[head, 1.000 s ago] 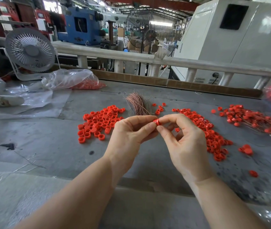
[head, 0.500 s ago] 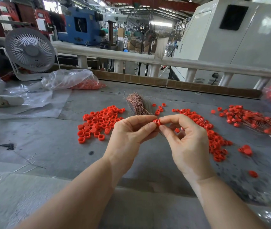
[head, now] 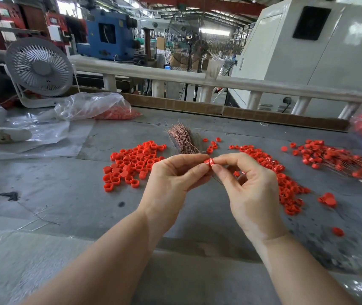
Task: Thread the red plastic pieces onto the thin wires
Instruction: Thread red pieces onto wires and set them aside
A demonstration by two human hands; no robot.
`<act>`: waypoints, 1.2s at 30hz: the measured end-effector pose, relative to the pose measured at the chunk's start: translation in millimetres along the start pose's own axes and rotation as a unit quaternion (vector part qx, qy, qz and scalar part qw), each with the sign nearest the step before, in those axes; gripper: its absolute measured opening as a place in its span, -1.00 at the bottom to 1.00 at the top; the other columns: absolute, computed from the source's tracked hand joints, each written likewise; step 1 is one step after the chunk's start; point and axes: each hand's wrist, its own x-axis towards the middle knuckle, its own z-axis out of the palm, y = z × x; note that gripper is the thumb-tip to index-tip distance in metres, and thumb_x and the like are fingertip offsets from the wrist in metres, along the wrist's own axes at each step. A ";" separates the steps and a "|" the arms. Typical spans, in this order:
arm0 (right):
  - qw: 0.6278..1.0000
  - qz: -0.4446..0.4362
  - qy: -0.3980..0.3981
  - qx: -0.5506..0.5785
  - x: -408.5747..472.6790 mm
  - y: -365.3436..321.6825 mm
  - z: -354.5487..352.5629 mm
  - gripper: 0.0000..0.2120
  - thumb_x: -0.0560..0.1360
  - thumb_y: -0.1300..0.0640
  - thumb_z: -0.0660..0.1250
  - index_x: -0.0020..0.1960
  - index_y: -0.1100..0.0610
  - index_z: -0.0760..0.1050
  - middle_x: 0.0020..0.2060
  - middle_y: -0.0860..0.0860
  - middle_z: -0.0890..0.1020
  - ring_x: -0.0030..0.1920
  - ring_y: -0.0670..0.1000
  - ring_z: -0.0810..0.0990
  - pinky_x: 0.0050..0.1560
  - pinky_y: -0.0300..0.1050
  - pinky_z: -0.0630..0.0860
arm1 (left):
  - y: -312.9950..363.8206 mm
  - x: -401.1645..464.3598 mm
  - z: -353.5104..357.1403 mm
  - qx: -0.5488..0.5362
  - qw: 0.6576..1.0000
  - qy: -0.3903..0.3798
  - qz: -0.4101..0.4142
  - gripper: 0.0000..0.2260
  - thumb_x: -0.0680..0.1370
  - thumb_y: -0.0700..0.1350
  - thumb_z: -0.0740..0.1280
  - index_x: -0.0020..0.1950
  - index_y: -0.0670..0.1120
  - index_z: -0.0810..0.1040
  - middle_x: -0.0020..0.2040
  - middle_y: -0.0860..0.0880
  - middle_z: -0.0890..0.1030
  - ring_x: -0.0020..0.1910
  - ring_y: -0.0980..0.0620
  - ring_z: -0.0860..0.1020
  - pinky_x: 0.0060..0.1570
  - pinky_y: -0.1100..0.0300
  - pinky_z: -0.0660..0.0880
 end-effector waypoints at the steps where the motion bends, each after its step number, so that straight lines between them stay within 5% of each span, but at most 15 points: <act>1: 1.000 0.000 0.000 0.000 0.0 -0.2 0.1 -0.95 0.42 0.24 0.39 -0.15 0.14 0.61 -0.28 -0.08 0.62 -0.25 -0.21 0.53 -0.20 -0.47 0.34 | 0.2 0.0 -0.1 0.001 1.000 0.000 0.000 -0.85 0.29 -0.21 0.39 -0.18 -0.09 0.68 -0.17 -0.11 0.70 -0.15 0.03 0.66 -0.16 0.30 0.57; 31: 1.000 -0.014 0.005 0.002 0.1 1.1 0.1 -0.88 0.41 0.28 0.40 -0.12 0.09 0.61 -0.20 -0.08 0.65 -0.12 -0.13 0.61 -0.13 -0.38 0.45 | 0.4 0.7 -0.8 -0.007 1.000 -0.006 -0.009 -0.85 0.29 -0.20 0.39 -0.20 -0.07 0.70 -0.18 -0.10 0.69 -0.14 0.02 0.66 -0.12 0.26 0.58; 36: 1.000 -0.004 0.011 0.006 -0.2 0.7 1.3 -0.92 0.42 0.25 0.37 -0.14 0.10 0.60 -0.26 -0.13 0.62 -0.23 -0.17 0.56 -0.20 -0.46 0.36 | -0.6 0.9 -0.8 -0.009 1.000 -0.008 -0.006 -0.84 0.28 -0.19 0.40 -0.20 -0.05 0.71 -0.20 -0.08 0.70 -0.16 0.04 0.66 -0.15 0.28 0.57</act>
